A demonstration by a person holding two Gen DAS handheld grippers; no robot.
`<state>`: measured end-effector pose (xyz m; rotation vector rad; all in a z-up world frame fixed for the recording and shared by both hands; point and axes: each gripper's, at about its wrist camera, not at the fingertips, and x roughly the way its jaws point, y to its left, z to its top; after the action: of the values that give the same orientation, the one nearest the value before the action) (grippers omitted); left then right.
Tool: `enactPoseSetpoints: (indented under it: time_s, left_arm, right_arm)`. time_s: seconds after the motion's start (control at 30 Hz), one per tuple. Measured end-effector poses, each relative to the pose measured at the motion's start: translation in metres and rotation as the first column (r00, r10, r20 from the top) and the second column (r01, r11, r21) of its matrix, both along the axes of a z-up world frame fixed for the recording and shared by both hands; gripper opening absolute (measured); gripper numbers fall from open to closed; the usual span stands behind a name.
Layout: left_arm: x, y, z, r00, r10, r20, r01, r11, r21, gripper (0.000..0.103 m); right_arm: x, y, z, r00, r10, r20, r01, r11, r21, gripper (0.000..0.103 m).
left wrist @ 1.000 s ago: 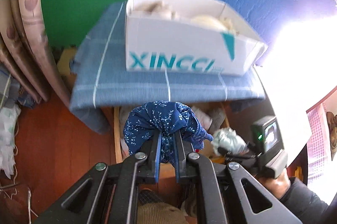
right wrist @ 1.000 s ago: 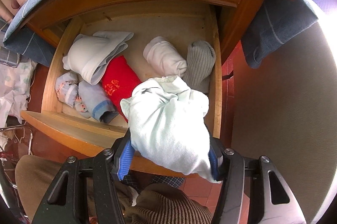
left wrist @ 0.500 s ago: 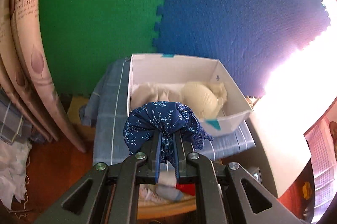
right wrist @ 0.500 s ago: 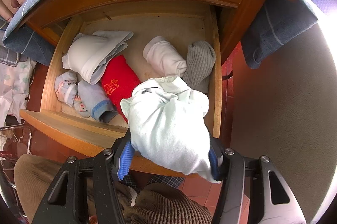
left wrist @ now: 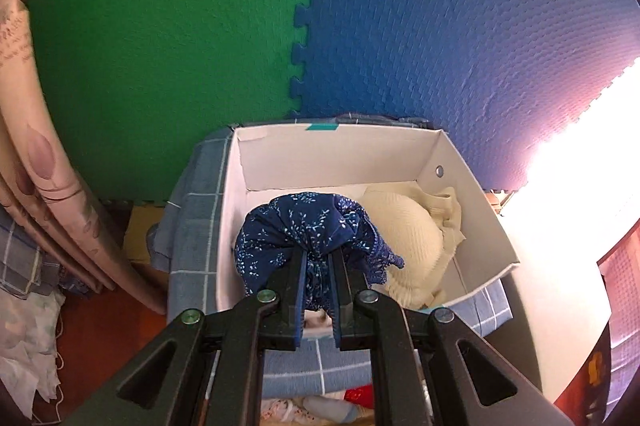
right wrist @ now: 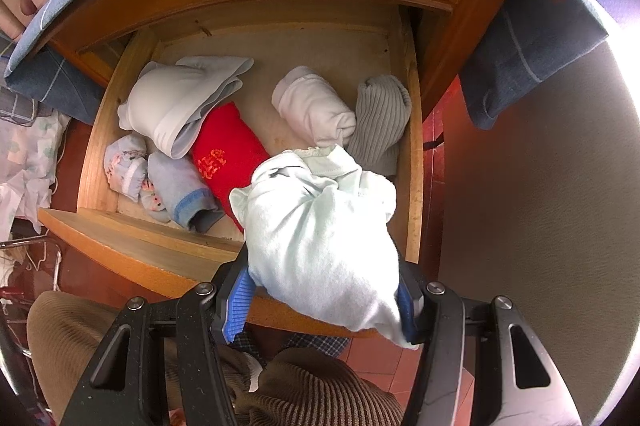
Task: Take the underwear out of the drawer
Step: 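Lower the dark blue underwear into the box and open the left gripper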
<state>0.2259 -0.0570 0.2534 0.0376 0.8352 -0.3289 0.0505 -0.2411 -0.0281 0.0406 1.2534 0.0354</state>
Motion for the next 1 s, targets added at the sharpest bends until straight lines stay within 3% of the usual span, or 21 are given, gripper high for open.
enactPoseSetpoints:
  time_s: [0.13,0.37,0.73,0.93,1.0]
  left_arm:
    - [0.02,-0.009,-0.027,0.999,-0.002,-0.042,0.004,0.999,0.053,0.01]
    - [0.042,-0.001,-0.069,0.991,0.047,-0.122,-0.039,0.997,0.072,0.01]
    - [0.043,0.003,-0.074,0.988,0.061,-0.139,-0.055,0.998,0.044,0.013]
    - [0.032,0.007,-0.053,0.992,0.11,-0.059,-0.107,0.993,0.05,0.043]
    - [0.027,0.009,-0.045,0.993,0.115,-0.036,-0.113,0.992,0.048,0.049]
  right_arm:
    - [0.001,-0.001,-0.001,1.0,0.0,-0.004,0.0,1.0,0.005,0.055]
    - [0.002,-0.002,-0.003,1.0,0.001,-0.009,-0.001,1.0,0.01,0.055]
    - [0.003,0.0,-0.004,1.0,0.004,-0.016,-0.004,1.0,0.005,0.055]
    - [0.004,0.001,-0.004,1.0,0.005,-0.019,-0.005,1.0,0.0,0.055]
    - [0.004,0.001,-0.004,1.0,0.006,-0.02,-0.006,1.0,-0.003,0.055]
